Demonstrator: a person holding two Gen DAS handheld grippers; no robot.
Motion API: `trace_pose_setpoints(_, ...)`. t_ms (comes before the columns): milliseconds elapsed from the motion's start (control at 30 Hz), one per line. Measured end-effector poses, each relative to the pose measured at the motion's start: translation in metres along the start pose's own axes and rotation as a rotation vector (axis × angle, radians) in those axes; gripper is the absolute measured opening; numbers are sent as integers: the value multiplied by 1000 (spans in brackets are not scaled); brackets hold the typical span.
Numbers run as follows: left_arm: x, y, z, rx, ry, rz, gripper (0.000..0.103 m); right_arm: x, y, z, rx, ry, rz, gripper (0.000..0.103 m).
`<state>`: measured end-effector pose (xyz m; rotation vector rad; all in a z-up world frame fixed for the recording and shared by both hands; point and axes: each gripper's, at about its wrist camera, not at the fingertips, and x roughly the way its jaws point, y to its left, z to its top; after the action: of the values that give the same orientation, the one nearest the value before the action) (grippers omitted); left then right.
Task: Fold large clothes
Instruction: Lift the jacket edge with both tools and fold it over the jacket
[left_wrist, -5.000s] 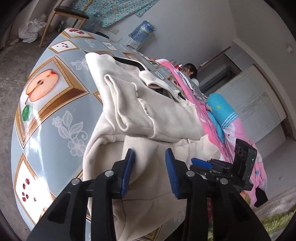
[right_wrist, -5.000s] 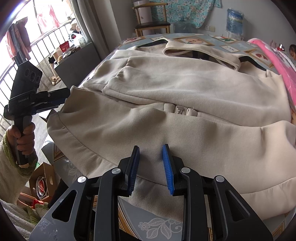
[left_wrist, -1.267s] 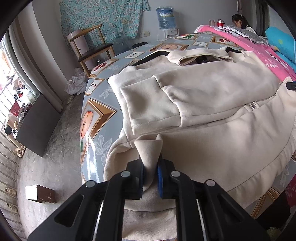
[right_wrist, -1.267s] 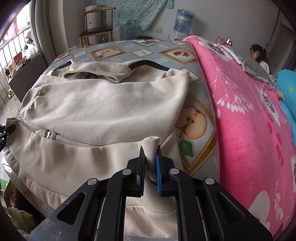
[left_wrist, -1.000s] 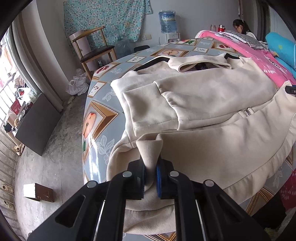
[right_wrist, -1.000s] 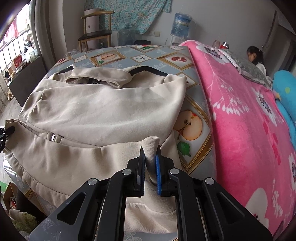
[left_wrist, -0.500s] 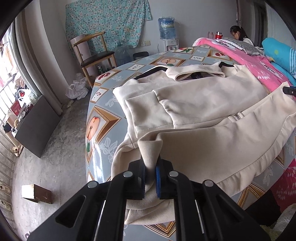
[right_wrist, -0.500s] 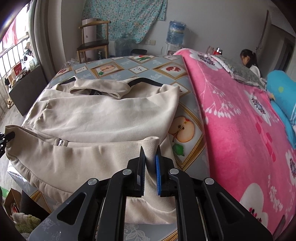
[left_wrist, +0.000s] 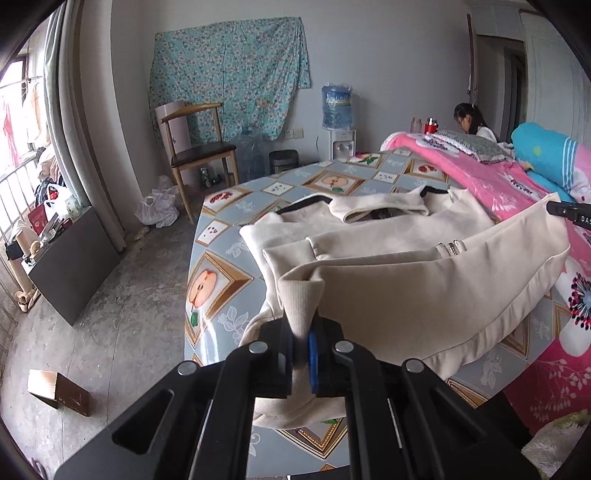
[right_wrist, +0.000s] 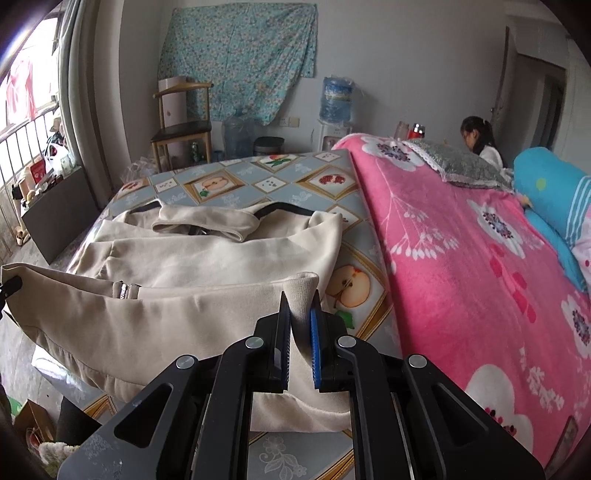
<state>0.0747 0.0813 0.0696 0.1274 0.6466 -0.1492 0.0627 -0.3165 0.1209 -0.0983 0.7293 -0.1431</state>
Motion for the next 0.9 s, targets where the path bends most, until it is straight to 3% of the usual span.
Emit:
trace_pose_setpoints(233, 3, 12, 53, 43, -94, -8, 6, 9, -11, 47, 7, -97, -3, 9)
trace_pose_setpoints(467, 77, 36, 134, 57, -91, -24, 6, 81, -24, 124, 25, -109, 27, 8)
trace_pose_setpoints(667, 193, 49, 179, 103, 42, -24, 6, 189, -25, 172, 26, -1, 16, 7)
trace_pose_setpoints(800, 266, 47, 169, 142, 190, -9, 6, 266, -18, 160, 5, 140, -4, 7)
trace_pose_setpoints(900, 296, 49, 152, 159, 271, -1, 7, 308, -13, 142, -16, 231, -11, 7)
